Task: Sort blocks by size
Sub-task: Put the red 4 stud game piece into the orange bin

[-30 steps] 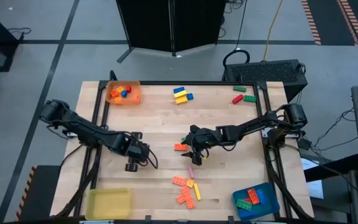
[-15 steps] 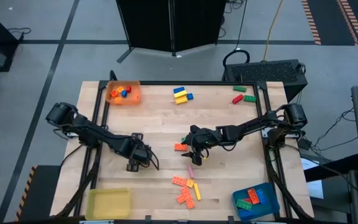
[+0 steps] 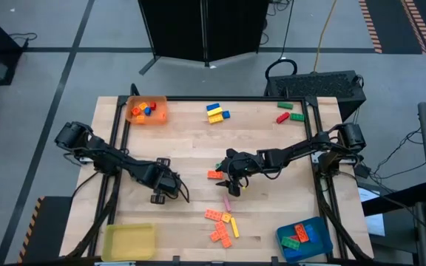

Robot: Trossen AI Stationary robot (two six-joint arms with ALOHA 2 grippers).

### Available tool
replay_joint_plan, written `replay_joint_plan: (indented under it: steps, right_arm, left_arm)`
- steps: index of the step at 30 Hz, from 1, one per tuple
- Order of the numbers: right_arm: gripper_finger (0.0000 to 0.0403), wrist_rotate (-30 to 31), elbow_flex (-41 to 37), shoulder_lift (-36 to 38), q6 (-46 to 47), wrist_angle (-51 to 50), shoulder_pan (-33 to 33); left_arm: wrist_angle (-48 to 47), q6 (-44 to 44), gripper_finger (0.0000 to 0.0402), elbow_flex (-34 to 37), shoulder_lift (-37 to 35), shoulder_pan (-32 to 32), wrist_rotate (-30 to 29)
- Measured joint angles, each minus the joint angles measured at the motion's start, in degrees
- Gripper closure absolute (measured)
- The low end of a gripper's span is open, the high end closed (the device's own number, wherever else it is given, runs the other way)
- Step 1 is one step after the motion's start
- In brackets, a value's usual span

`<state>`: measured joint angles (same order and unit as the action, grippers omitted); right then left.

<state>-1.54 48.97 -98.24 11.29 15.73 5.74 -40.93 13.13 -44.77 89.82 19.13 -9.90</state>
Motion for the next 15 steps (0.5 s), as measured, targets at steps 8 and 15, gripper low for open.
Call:
replay_joint_plan:
  steps: [8, 15]
  right_arm:
    - [0.0135, 0.0, 0.0, 0.0, 0.0, 0.0, 0.0]
    - [0.0135, 0.0, 0.0, 0.0, 0.0, 0.2, 0.0]
  left_arm:
    - [-3.9, -0.6, 0.0256, -0.5, -2.5, -3.9, -2.2]
    - [-5.1, -3.7, 0.0256, -0.7, -10.1, -9.7, -3.7]
